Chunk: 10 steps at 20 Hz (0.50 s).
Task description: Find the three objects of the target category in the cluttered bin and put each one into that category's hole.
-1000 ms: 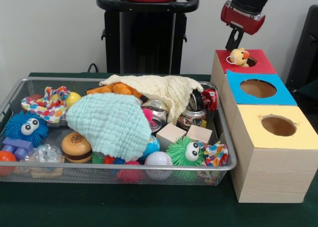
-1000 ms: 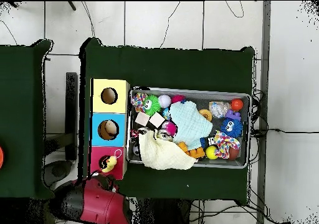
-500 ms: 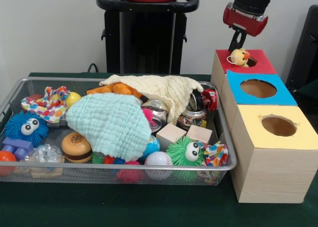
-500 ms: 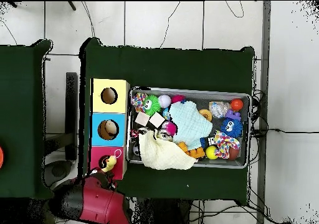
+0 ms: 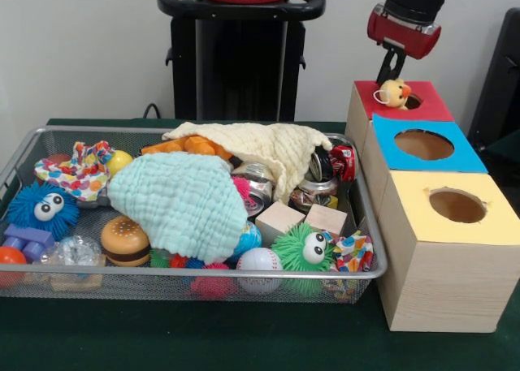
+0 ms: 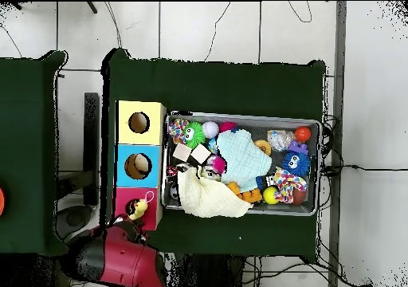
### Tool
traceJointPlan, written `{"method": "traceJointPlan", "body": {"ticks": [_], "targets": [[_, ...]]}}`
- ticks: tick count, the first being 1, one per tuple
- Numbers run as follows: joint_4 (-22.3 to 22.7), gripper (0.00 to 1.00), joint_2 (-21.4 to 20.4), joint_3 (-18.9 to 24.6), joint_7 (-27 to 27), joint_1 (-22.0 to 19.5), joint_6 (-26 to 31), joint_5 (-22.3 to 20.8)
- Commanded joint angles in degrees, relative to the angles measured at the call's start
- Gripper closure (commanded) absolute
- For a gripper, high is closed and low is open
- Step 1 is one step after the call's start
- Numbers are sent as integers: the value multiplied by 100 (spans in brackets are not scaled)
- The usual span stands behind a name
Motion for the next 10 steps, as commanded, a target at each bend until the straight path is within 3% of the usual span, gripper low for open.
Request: {"method": "traceJointPlan", "body": {"ticks": [1, 10], "targets": [[-753, 100, 373, 699, 1645, -71, -1095, 648], [-891, 100, 373, 287, 1432, 24, -822, 575]]}}
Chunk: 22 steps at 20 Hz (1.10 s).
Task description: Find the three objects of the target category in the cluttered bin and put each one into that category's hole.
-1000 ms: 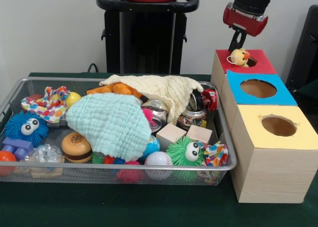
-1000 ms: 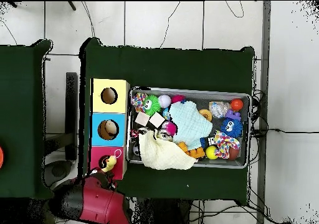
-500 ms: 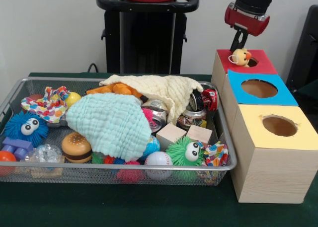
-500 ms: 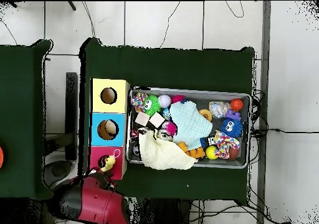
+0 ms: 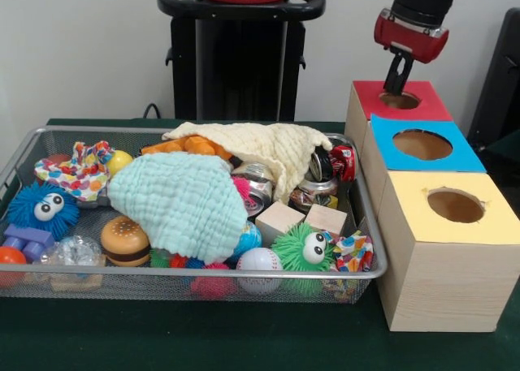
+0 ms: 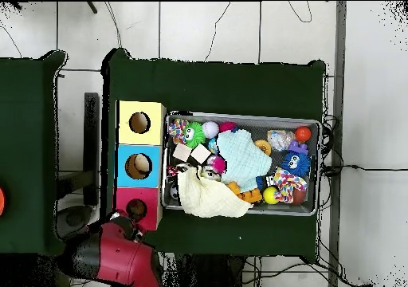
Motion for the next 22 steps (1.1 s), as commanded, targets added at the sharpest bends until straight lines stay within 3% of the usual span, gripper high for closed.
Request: {"method": "traceJointPlan", "body": {"ticks": [1, 5, 8, 11, 16, 22], "targets": [[-732, 100, 244, 304, 1385, -119, -623, 378], [-645, 100, 188, 295, 1268, -169, -602, 331], [-795, 100, 322, -258, 1130, 102, 189, 42], [-750, 100, 240, -474, 830, 50, 615, -255], [-697, 100, -210, -522, 214, -355, 972, -693], [-767, 100, -503, -457, -100, -738, 1089, -1168]]}}
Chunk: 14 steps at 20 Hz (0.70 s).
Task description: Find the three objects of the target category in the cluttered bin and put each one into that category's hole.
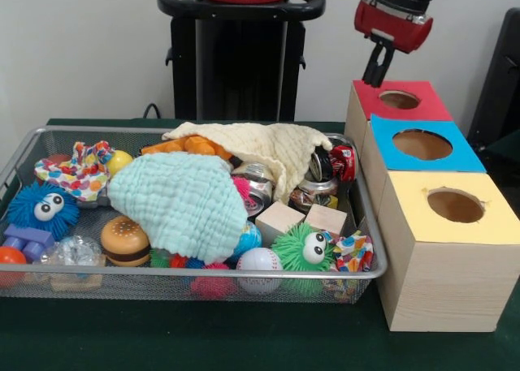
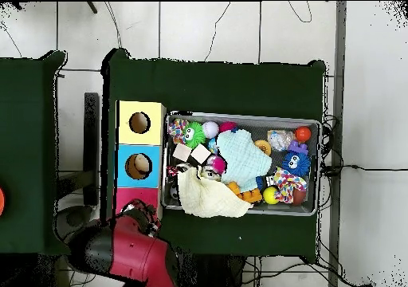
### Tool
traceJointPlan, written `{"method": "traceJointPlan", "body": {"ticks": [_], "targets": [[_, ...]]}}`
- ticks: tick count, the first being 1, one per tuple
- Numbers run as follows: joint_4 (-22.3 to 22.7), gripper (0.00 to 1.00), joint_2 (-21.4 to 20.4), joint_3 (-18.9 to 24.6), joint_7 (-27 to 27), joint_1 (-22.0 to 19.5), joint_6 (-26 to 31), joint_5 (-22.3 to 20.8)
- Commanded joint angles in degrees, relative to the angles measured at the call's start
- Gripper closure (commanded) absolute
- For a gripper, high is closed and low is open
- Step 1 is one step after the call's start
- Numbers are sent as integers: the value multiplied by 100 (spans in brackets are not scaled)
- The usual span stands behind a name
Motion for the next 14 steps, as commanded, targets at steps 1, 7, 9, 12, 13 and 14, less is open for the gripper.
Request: {"method": "traceJointPlan", "body": {"ticks": [1, 7, 9, 12, 13, 14], "targets": [[-451, 100, -365, 118, -98, -546, 687, -655], [-383, 100, -524, 241, -123, -857, 475, -1098], [-324, 100, -565, 329, -110, -955, 394, -1193], [-283, 100, -600, 405, -26, -1026, 361, -1305], [-274, 100, -611, 424, 12, -1034, 357, -1336], [-285, 100, -613, 408, 48, -1034, 369, -1378]]}}
